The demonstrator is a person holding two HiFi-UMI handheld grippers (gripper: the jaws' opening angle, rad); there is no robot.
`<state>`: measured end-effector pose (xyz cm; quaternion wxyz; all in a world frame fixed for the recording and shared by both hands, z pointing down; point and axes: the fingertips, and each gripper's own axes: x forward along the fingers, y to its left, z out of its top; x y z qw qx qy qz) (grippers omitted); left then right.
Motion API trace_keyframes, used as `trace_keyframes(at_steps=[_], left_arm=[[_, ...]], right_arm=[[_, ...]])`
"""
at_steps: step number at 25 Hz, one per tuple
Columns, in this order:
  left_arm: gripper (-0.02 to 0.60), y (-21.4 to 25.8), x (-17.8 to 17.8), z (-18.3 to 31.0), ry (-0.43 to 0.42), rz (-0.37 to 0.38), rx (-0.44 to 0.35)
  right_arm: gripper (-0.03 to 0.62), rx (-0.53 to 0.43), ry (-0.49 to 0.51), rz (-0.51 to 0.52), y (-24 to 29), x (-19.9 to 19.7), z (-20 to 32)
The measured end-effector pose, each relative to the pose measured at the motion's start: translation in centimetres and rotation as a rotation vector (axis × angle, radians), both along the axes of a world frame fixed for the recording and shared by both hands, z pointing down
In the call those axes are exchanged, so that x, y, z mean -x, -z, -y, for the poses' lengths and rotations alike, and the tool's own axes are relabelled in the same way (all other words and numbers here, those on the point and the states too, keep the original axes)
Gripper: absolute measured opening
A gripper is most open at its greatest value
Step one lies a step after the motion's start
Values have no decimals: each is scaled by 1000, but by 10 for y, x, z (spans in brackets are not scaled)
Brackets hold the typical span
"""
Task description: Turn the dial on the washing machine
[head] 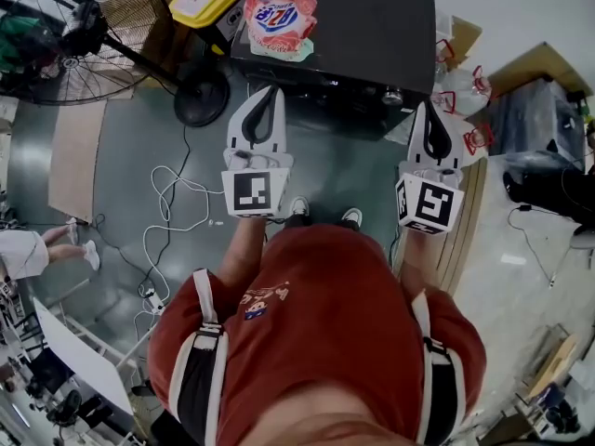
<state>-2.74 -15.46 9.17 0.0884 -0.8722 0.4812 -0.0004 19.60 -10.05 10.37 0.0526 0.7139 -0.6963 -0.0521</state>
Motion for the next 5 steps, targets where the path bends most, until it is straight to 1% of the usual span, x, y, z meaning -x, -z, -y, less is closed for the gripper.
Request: trace_keyframes(at_steps=[5], left_arm=[[9,-1,-2,-1,-3,-4,-3]], right_arm=[[8,4,8,1,-2,2,0]])
